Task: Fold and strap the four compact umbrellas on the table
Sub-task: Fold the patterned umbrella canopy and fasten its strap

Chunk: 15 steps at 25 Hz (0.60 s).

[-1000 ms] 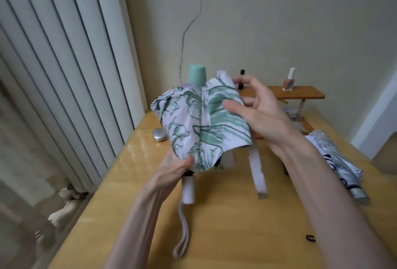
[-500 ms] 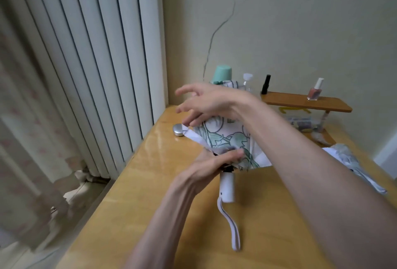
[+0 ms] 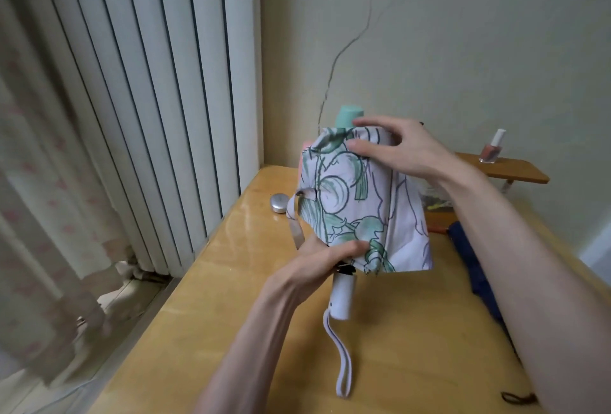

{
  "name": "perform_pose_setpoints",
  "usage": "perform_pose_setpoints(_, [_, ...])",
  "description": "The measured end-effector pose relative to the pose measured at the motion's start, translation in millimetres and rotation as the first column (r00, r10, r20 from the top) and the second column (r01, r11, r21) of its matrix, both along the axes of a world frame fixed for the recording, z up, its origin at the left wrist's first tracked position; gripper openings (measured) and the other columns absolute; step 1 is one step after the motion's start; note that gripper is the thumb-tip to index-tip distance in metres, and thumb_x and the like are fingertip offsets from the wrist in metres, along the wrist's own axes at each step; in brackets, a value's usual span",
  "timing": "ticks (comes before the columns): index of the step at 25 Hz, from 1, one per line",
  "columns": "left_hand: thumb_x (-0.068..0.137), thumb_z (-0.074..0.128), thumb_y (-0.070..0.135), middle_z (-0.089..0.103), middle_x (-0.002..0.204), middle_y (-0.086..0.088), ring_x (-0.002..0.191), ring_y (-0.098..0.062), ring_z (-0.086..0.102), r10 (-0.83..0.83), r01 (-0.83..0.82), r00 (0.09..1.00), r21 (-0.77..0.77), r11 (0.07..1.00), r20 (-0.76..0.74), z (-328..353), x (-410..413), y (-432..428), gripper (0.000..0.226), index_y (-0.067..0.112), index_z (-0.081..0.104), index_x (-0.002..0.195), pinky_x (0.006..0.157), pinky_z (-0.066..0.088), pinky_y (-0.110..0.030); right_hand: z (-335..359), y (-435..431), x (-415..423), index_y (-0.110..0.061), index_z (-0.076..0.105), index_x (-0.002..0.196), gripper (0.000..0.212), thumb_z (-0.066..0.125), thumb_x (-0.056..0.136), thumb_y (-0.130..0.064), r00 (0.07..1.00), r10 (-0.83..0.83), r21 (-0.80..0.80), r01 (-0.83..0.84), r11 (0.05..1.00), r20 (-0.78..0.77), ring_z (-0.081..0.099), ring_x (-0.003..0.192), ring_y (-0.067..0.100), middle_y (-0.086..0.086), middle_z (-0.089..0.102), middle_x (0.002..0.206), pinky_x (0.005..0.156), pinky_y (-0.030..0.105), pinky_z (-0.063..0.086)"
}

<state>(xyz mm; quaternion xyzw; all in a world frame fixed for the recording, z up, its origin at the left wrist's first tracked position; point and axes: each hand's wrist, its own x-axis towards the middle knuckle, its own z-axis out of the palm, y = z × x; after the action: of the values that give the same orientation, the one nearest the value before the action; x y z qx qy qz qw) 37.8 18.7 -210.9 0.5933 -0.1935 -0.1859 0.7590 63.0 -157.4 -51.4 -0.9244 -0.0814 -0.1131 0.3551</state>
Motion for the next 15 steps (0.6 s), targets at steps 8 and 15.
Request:
perform_pose_setpoints(8, [0.089,0.086,0.023,0.08,0.116,0.002,0.112,-0.019,0.075,0.03,-0.045,0.995,0.16,0.986,0.099,1,-7,-6,0.036,0.019,0.073,0.122,0.105,0.058,-0.04,1,22,8,-0.027,0.068,0.101,0.068,0.078,0.063,-0.083,0.96,-0.274,-0.11,0.278,0.954,0.052,0.06,0.112,0.024,0.0,0.067,0.116,0.089,0.034,0.046])
perform_pose_setpoints(15, [0.085,0.089,0.018,0.08,0.117,-0.001,0.11,-0.021,0.076,0.06,-0.062,0.998,0.136,0.989,0.021,0,-3,0,0.047,0.018,0.069,0.128,0.105,0.058,-0.045,11,1,0,-0.027,0.082,0.103,0.02,0.067,0.102,-0.04,0.976,0.122,0.133,-0.147,0.98,0.179,0.069,0.111,0.004,-0.011,0.079,0.109,0.106,0.028,0.048])
